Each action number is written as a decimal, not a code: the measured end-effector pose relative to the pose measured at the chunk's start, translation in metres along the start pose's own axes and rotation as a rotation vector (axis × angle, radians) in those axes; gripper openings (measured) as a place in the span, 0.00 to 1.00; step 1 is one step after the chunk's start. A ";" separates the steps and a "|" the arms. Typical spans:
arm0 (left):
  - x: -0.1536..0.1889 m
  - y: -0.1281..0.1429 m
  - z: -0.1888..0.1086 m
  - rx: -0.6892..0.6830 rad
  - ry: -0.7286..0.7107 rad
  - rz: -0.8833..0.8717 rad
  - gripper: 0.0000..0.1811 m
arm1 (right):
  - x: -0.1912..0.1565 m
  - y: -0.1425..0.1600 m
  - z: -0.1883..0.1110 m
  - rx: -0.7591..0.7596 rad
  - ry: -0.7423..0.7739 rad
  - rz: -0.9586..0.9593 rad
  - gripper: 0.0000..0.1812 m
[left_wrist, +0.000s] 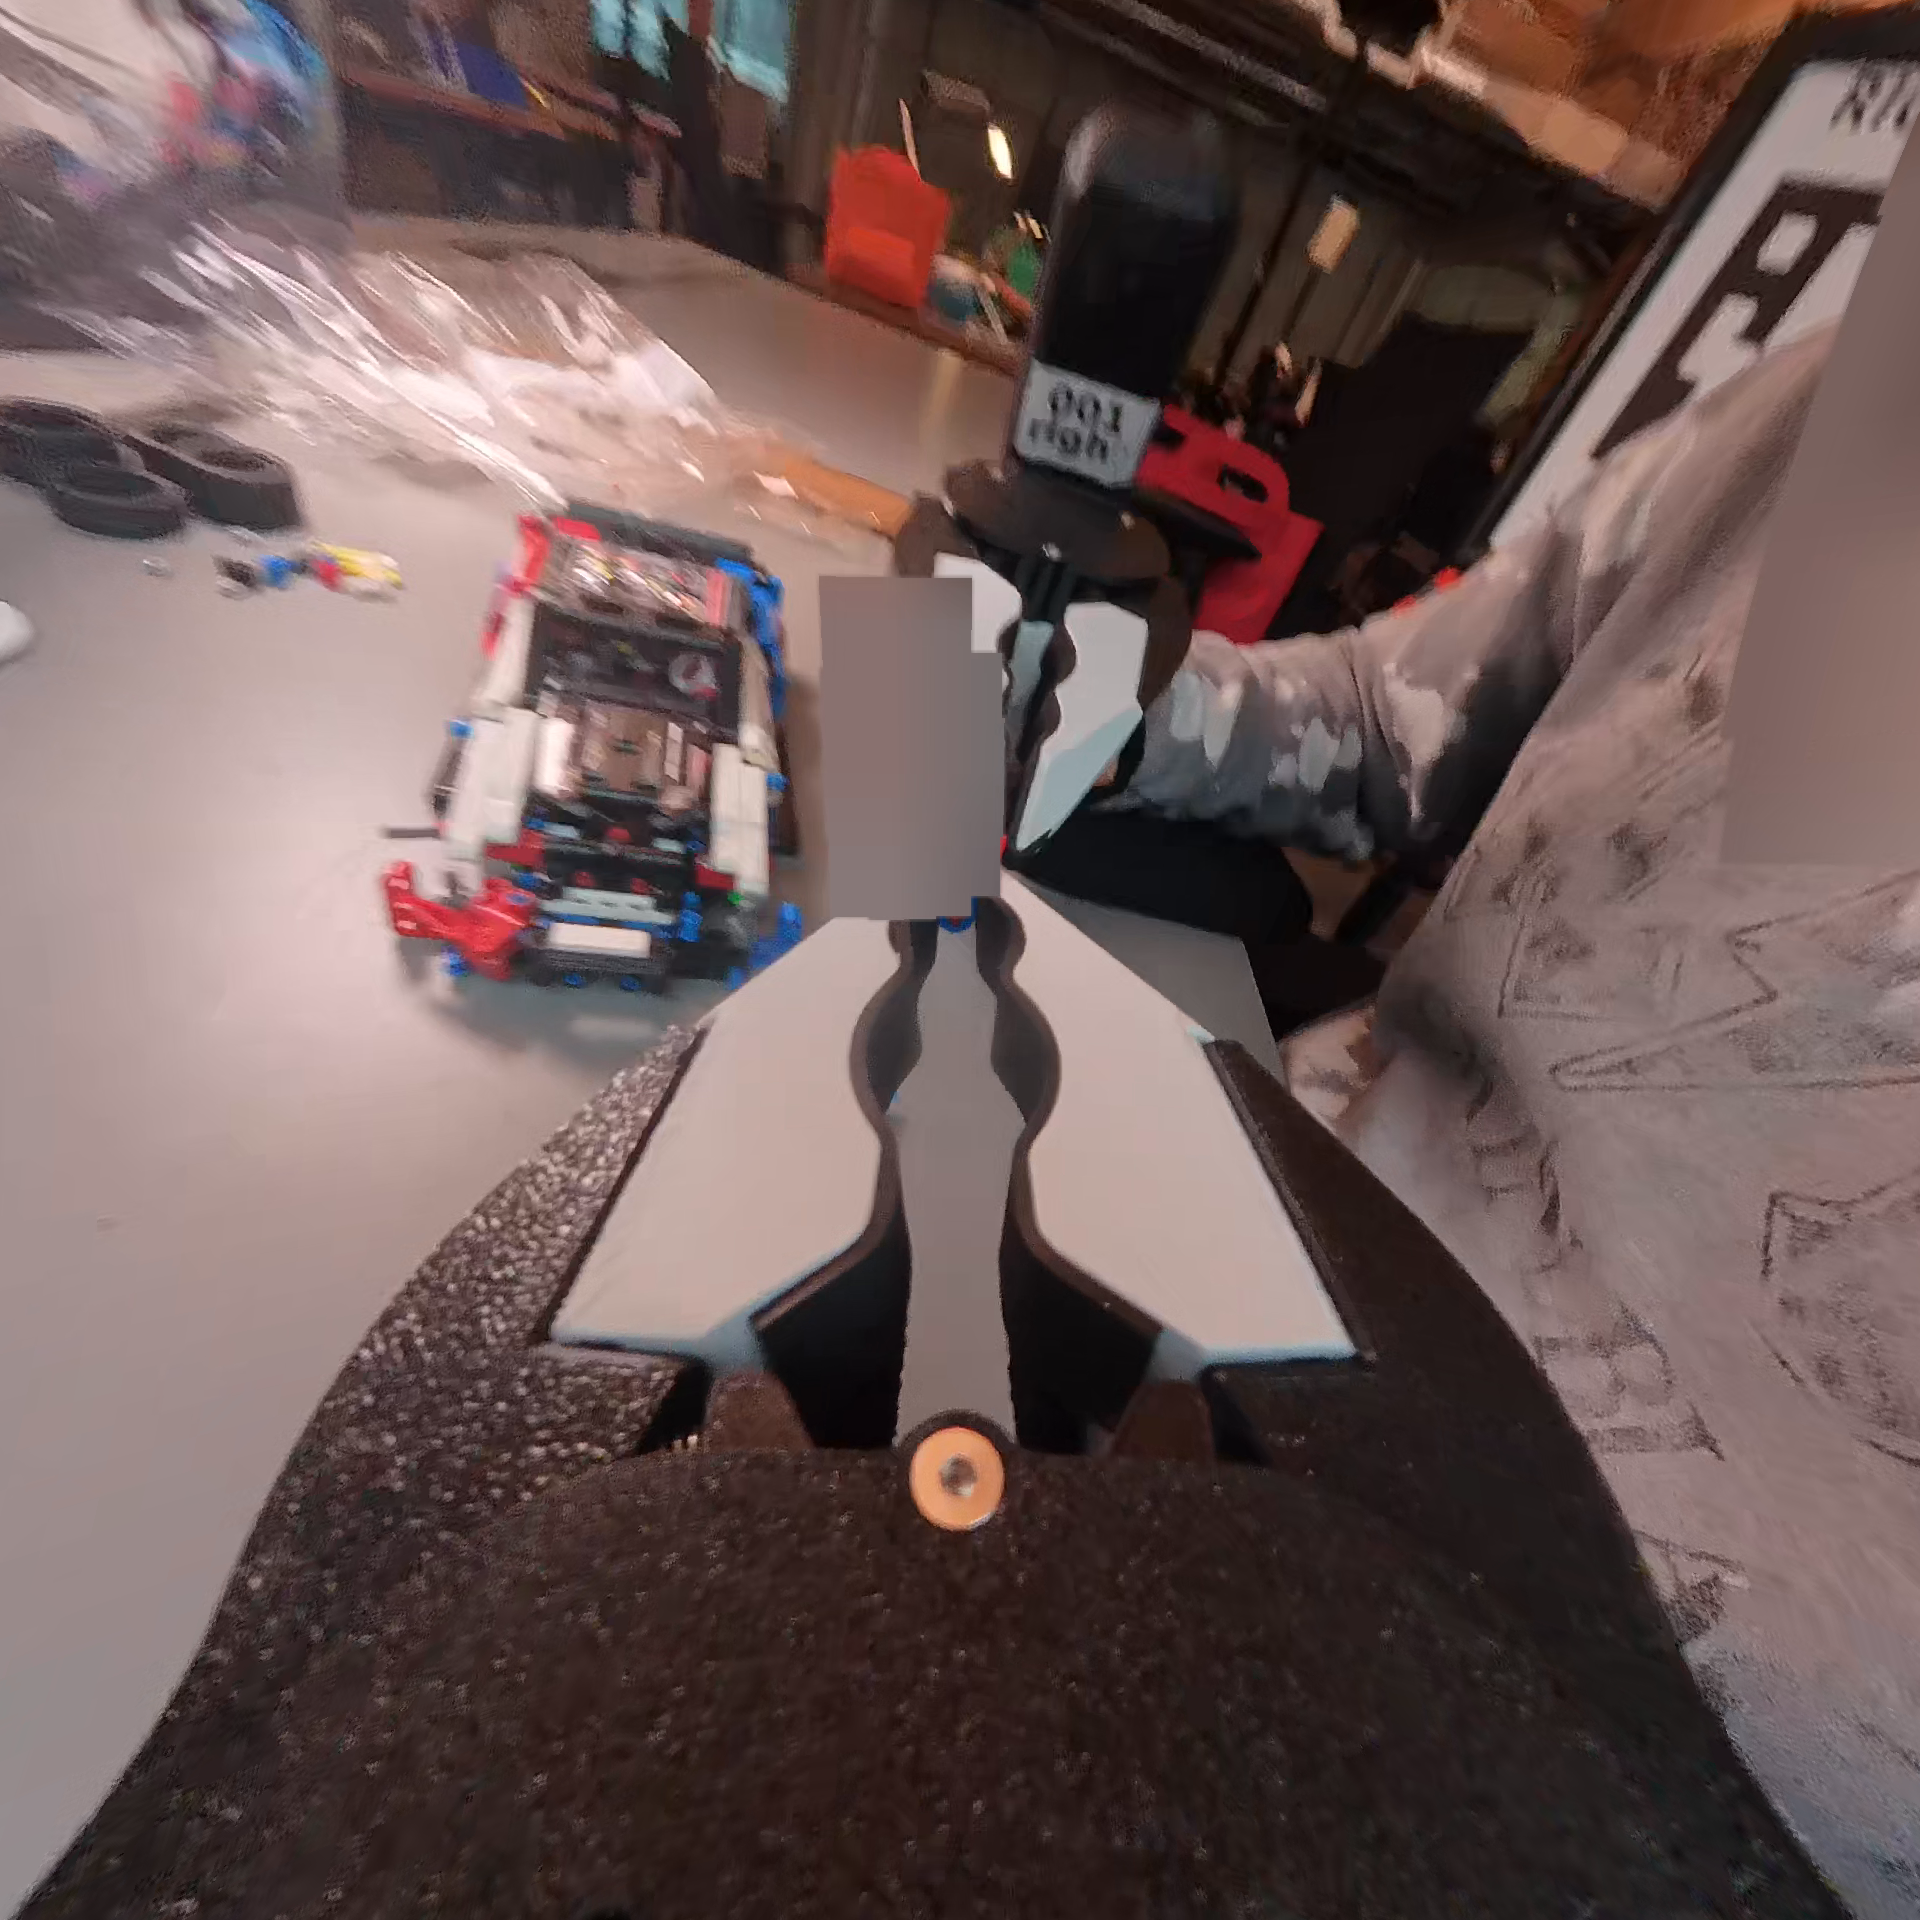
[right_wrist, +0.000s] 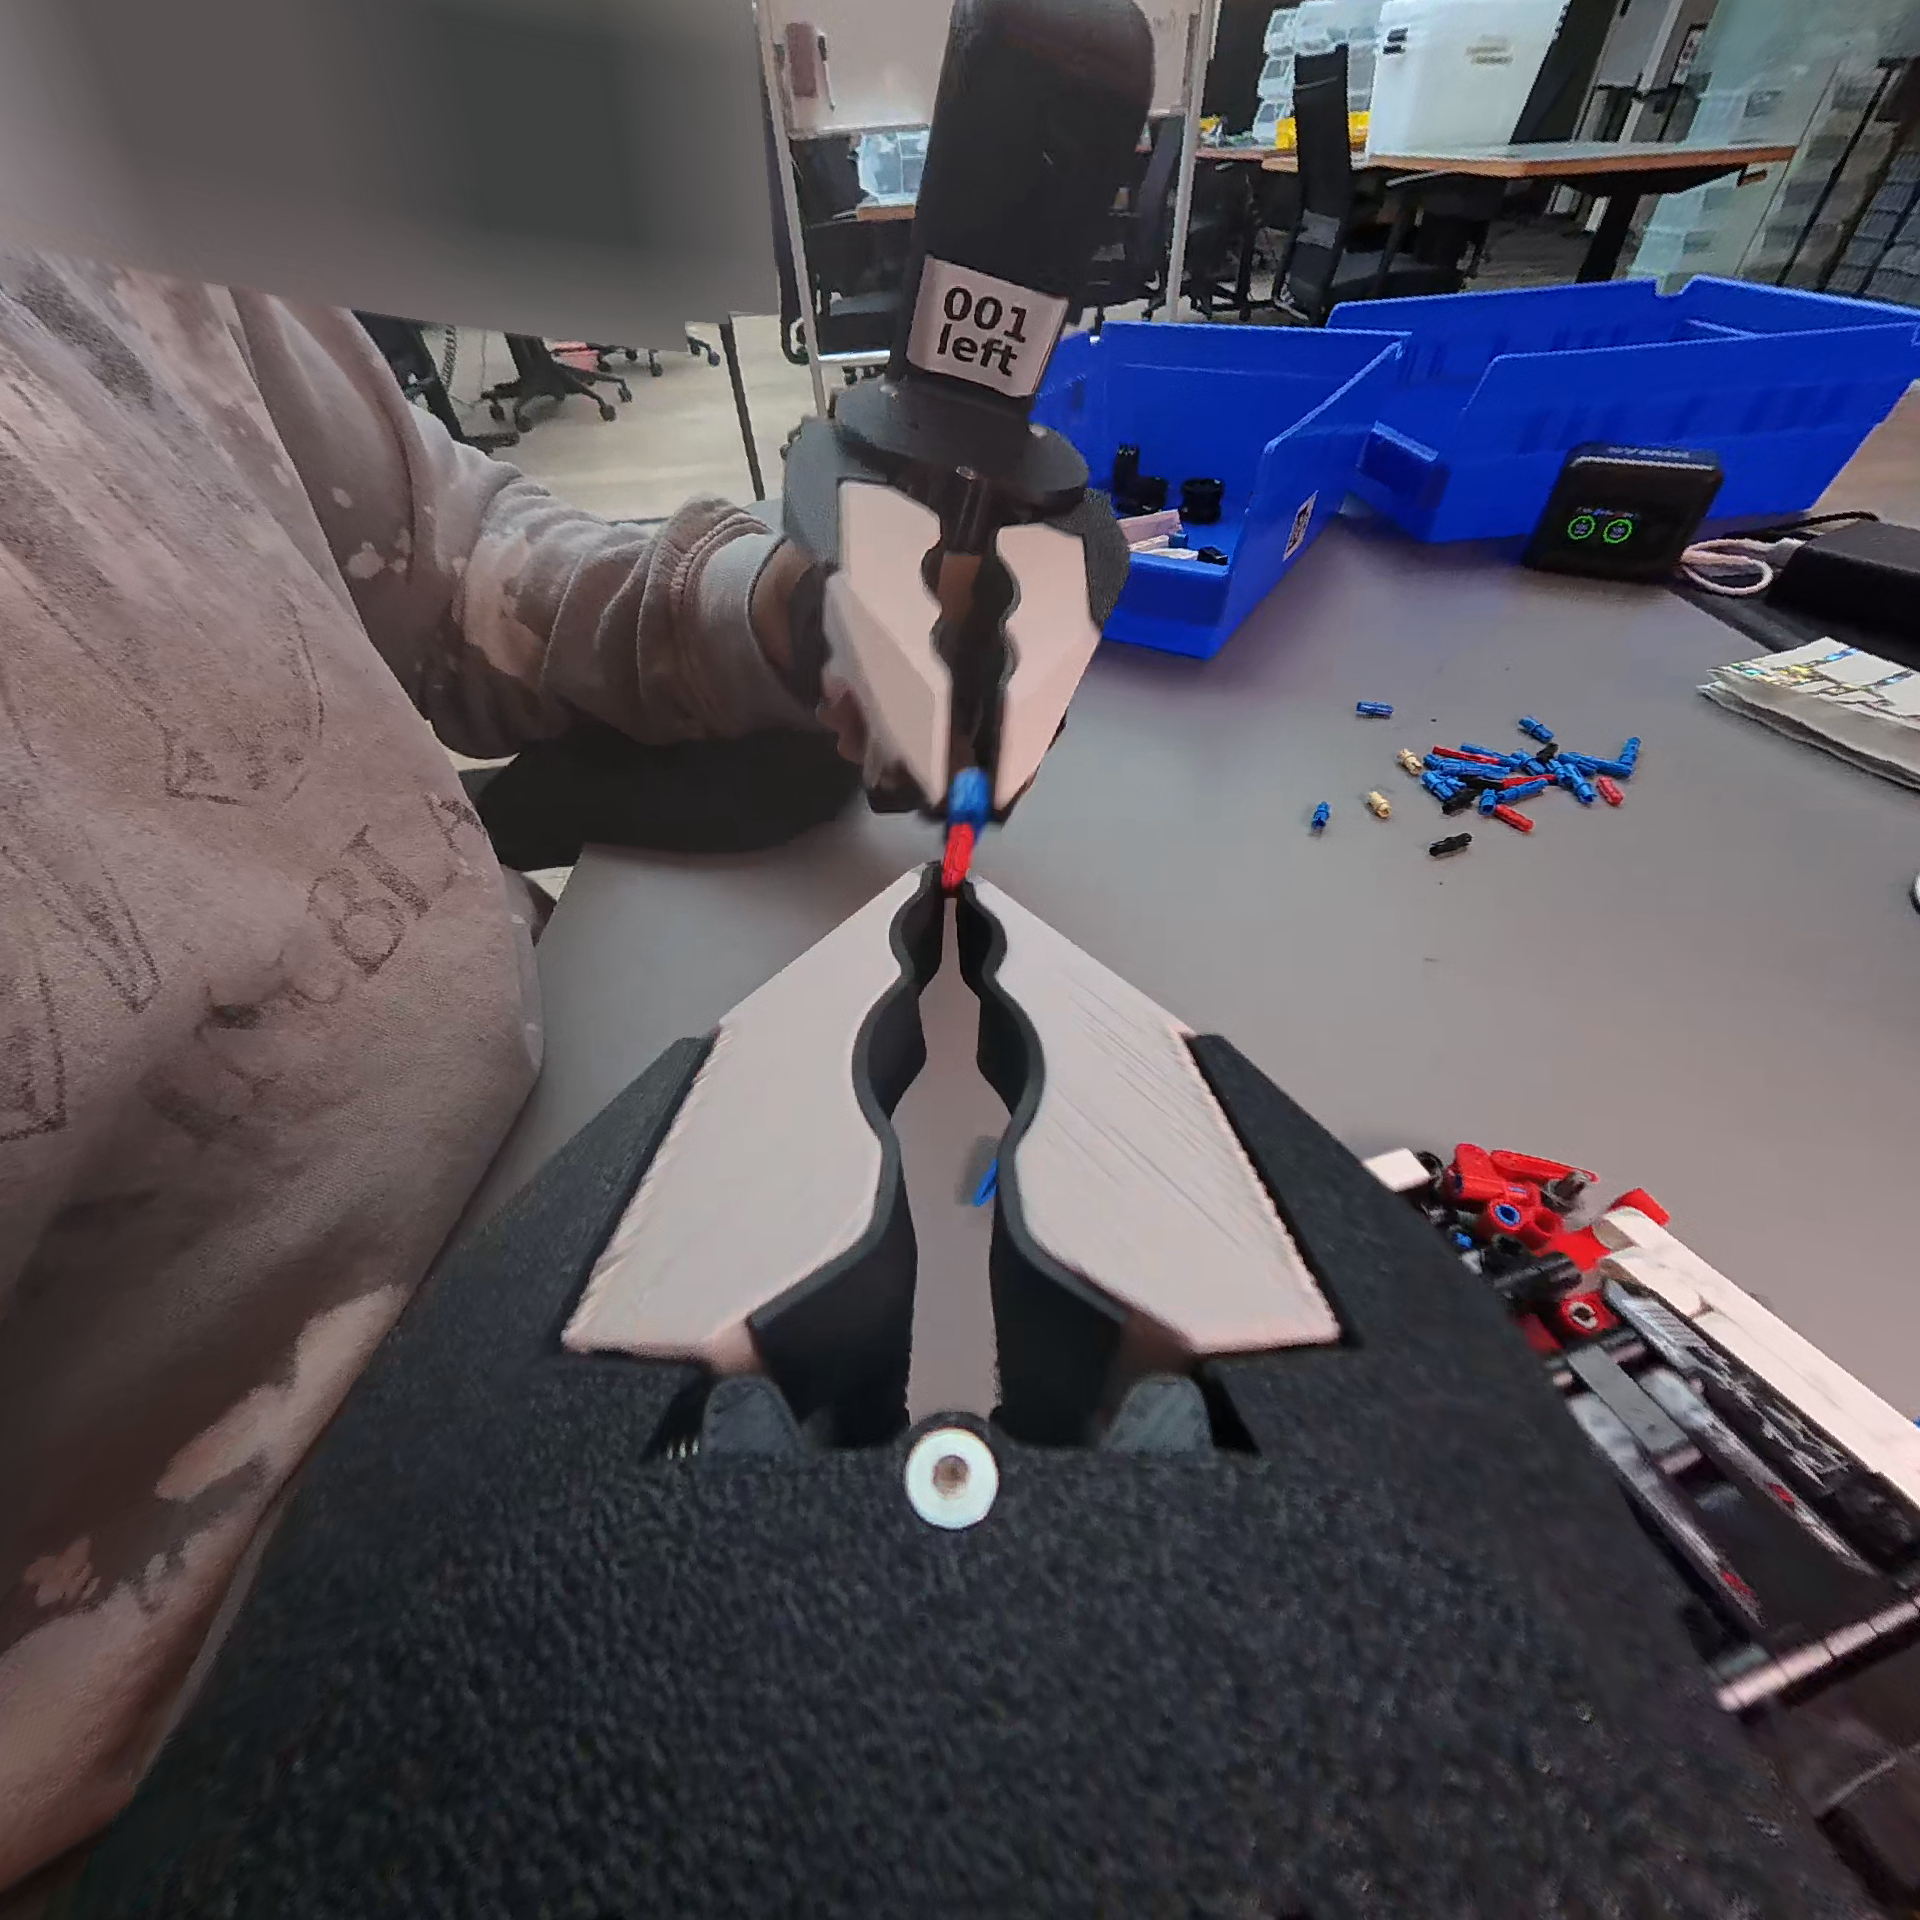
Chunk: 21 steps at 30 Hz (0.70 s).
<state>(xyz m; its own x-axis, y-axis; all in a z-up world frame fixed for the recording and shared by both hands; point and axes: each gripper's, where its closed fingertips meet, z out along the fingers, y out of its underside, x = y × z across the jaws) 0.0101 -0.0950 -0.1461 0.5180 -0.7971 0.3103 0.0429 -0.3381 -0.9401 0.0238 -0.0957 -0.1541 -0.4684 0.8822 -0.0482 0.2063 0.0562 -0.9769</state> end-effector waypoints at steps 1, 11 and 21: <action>-0.013 -0.013 -0.021 0.078 -0.037 -0.029 0.02 | 0.007 0.002 -0.012 0.009 0.020 0.028 0.00; -0.021 0.006 -0.007 0.012 0.011 -0.089 0.02 | 0.011 0.047 -0.004 -0.237 0.097 -0.036 0.01; -0.013 -0.007 -0.010 0.151 0.138 -0.270 0.02 | 0.017 0.099 -0.003 -0.550 0.168 -0.101 0.11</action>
<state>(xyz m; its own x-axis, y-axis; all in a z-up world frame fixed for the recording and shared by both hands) -0.0054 -0.0875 -0.1425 0.3506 -0.7527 0.5572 0.2938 -0.4766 -0.8286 0.0393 -0.0739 -0.2511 -0.3758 0.9192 0.1172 0.6047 0.3391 -0.7207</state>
